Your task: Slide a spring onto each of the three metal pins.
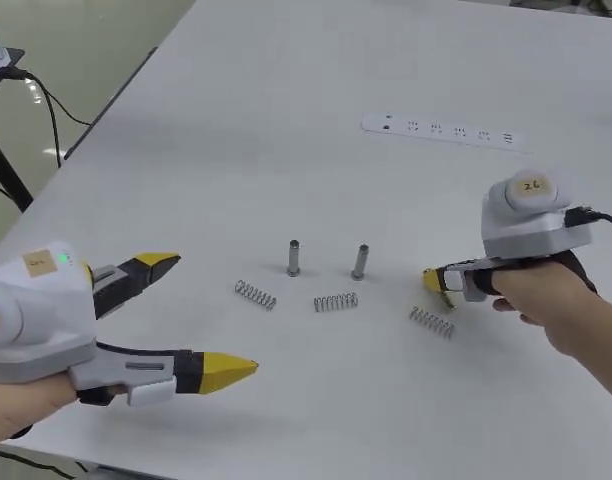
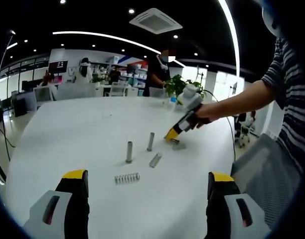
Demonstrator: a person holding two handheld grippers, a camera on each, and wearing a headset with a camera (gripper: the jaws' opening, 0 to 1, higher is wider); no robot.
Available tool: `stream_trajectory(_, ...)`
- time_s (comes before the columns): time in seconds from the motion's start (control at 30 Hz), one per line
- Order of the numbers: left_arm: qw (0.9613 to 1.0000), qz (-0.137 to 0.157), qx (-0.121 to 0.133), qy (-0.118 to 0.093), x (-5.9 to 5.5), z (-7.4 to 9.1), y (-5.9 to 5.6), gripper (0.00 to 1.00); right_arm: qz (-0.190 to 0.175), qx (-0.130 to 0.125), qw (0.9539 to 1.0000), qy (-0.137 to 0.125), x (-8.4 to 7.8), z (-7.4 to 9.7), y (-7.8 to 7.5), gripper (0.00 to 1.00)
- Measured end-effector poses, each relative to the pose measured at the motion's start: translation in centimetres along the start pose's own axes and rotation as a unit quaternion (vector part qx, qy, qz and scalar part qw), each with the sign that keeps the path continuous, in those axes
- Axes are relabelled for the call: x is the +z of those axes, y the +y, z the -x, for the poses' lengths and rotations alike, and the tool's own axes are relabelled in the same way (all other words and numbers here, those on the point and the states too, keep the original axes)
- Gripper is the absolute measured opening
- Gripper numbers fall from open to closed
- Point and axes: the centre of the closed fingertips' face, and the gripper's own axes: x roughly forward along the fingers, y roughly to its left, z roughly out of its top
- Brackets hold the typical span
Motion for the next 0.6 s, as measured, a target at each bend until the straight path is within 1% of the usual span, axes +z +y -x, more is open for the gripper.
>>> stream_trajectory(0.07,1.0,-0.001,0.0,0.001,0.0,0.0,0.0,0.96,0.008,0.003,0.9999,-0.004,0.0,0.2,0.1,0.05)
stream_trajectory(0.3,1.0,-0.001,0.0,0.0,0.0,0.0,0.0,0.96,0.019,0.013,0.9995,-0.023,0.1,0.7,0.3,0.05)
stream_trajectory(0.4,1.0,-0.002,-0.001,0.0,0.0,0.0,-0.1,0.96,0.021,0.013,0.999,-0.036,0.3,1.0,0.2,0.05)
stream_trajectory(0.6,1.0,-0.003,-0.001,-0.001,0.1,0.1,-0.2,0.96,0.024,0.013,0.9982,-0.054,0.7,1.4,0.2,0.05)
